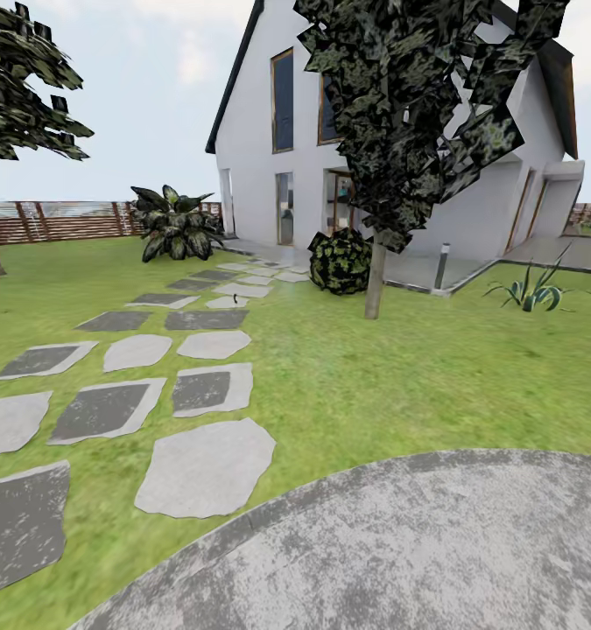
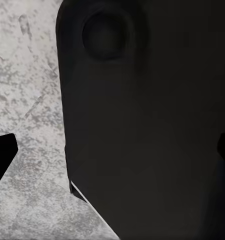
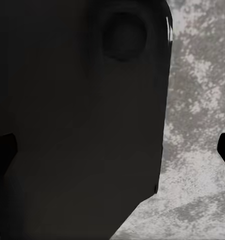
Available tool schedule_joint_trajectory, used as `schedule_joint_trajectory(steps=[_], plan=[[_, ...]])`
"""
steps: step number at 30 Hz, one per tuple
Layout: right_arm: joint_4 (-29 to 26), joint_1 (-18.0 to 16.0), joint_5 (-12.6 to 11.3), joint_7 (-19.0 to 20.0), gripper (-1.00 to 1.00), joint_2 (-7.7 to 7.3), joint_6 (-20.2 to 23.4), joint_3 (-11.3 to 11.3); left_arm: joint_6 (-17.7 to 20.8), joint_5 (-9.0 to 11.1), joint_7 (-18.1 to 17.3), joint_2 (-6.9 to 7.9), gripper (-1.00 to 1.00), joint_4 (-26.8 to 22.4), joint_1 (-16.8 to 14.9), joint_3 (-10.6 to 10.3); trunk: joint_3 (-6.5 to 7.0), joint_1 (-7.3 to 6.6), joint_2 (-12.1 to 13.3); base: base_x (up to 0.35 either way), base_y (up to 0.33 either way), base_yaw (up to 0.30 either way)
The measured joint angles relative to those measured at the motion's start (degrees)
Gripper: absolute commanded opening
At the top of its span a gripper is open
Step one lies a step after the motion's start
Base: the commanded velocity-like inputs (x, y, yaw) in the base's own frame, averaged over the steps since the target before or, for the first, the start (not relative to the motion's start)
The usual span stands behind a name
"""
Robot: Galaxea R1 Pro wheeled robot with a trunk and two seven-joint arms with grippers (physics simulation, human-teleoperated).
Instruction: In the garden, pick up the pesticide atomizer on the floor and spray pesticide onto both trees until each tree trunk is fully covered.
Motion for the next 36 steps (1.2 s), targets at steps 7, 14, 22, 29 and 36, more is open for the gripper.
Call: schedule_joint_trajectory(steps=[7,14,22,29,36], plan=[[-1.0,-0.1,0.1,0.1,1.0,1.5,0.3,0.2,0.0,0.1,-0.1,-0.04,1.0,0.1,0.2,0.1,0.0,0.01,0.0,0.0,0.0,0.0],[-1.3,-0.1,0.0,0.0,1.0,3.33,-1.7,0.1,0.0,0.1,-0.1,-0.08,1.0,0.1,0.3,0.1,0.0,0.01,0.0,0.0,0.0,0.0],[-3.3,-0.1,0.1,-0.3,1.0,1.69,-1.9,-0.2,-0.7,0.2,-0.1,-0.06,1.0,-1.3,0.2,-0.1,0.0,0.01,0.0,0.0,0.0,0.0],[-10.7,-0.1,0.2,-0.3,1.0,-0.31,-1.9,-0.2,-10.2,0.1,0.3,0.01,1.0,-6.4,-0.1,-0.2,0.01,0.01,0.0,0.0,0.0,0.0],[-21.7,-0.2,0.1,-0.3,1.0,-2.75,-3.5,-0.2,-12.2,-0.2,0.7,0.12,1.0,-8.4,-1.8,-0.3,0.01,0.01,0.0,0.0,0.0,0.0]])
